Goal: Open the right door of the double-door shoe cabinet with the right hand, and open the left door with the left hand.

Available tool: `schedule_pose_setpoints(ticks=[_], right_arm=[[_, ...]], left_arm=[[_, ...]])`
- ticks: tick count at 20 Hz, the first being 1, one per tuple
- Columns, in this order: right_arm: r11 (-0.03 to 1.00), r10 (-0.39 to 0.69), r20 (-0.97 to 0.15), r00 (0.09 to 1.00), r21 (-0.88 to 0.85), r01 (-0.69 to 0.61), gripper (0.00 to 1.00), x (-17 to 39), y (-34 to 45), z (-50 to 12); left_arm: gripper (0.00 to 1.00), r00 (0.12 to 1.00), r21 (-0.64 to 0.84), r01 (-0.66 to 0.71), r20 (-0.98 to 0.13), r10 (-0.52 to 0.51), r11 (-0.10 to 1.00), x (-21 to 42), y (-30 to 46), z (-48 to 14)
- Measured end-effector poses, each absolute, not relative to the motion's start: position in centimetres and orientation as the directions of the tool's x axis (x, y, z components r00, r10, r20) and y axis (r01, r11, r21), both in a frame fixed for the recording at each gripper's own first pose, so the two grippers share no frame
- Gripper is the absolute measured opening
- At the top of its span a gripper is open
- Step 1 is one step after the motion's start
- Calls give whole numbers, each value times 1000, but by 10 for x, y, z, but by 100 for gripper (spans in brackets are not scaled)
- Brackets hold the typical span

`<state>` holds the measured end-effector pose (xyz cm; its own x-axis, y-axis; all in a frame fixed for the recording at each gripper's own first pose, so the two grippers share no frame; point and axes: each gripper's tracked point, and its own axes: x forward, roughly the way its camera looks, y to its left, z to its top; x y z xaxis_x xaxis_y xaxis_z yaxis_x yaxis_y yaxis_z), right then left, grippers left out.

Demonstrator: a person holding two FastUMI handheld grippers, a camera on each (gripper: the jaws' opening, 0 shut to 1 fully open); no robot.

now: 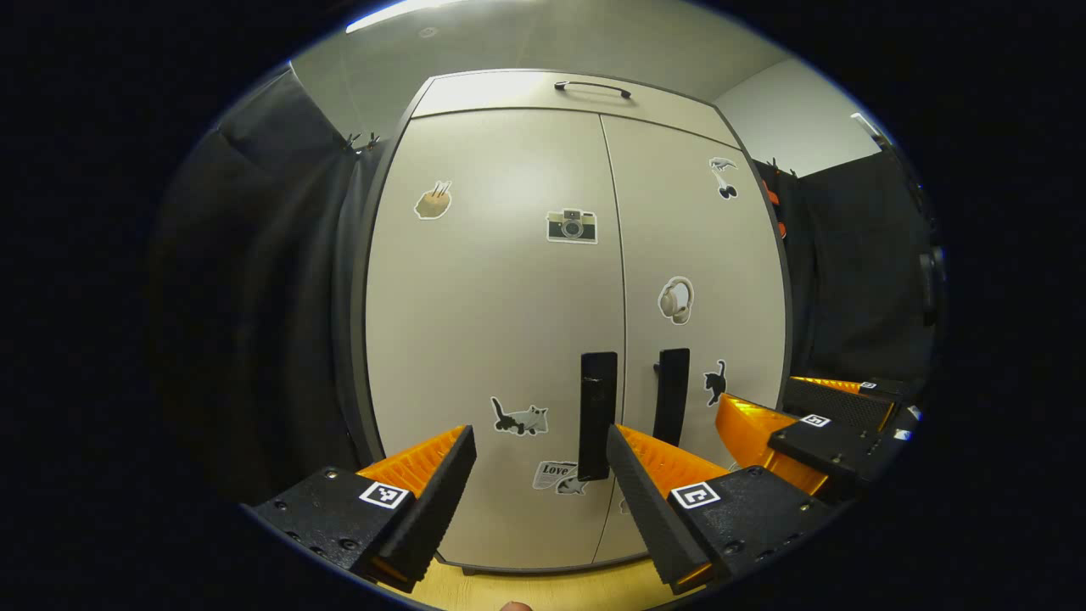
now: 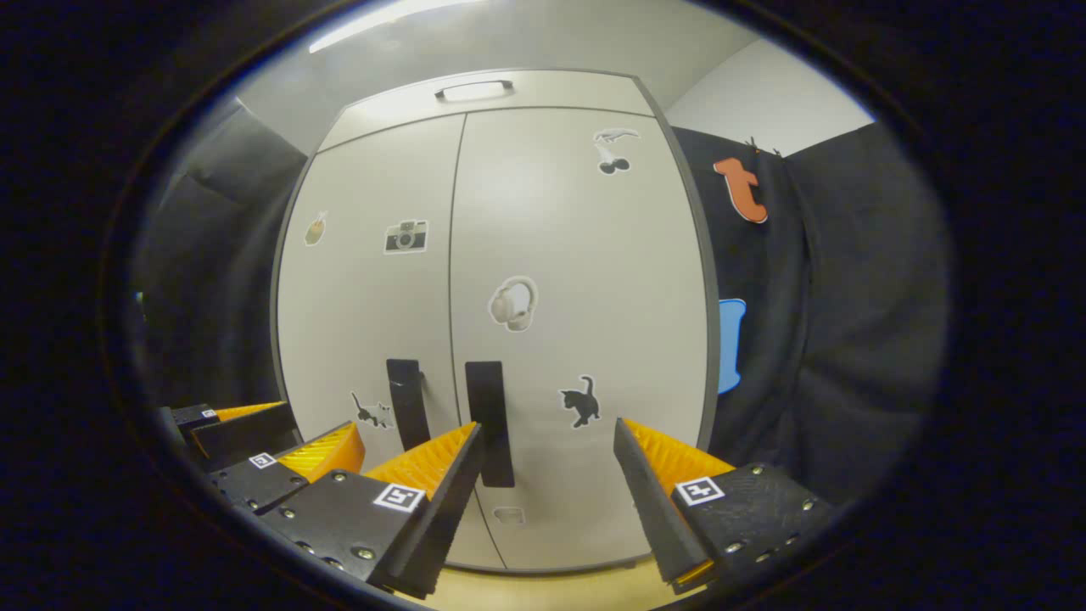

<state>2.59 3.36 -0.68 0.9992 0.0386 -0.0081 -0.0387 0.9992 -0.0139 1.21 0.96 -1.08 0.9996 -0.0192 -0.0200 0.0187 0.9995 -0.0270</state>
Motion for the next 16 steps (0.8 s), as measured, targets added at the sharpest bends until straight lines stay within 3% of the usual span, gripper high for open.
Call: schedule_pose_setpoints(ticks=[2,11,12,15,16], right_arm=[[999,44,-14,999,-28,-44,84,33,42,-8],[995,62,-40,997,-74,-65,85,73,73,-21],[995,68,-47,997,-74,-71,71,77,75,-23],[994,77,-73,994,-76,-82,69,91,81,-36],[995,62,-75,995,-75,-68,60,91,78,-34]], left_arm=[[94,1000,-25,6,-19,-7,1000,12,17,-10],[96,998,-12,-52,-42,51,999,5,54,-14],[96,997,-10,-60,-46,60,998,5,58,-15],[96,995,-13,-84,-55,83,996,3,69,-16],[96,995,-17,-88,-57,87,996,3,71,-17]])
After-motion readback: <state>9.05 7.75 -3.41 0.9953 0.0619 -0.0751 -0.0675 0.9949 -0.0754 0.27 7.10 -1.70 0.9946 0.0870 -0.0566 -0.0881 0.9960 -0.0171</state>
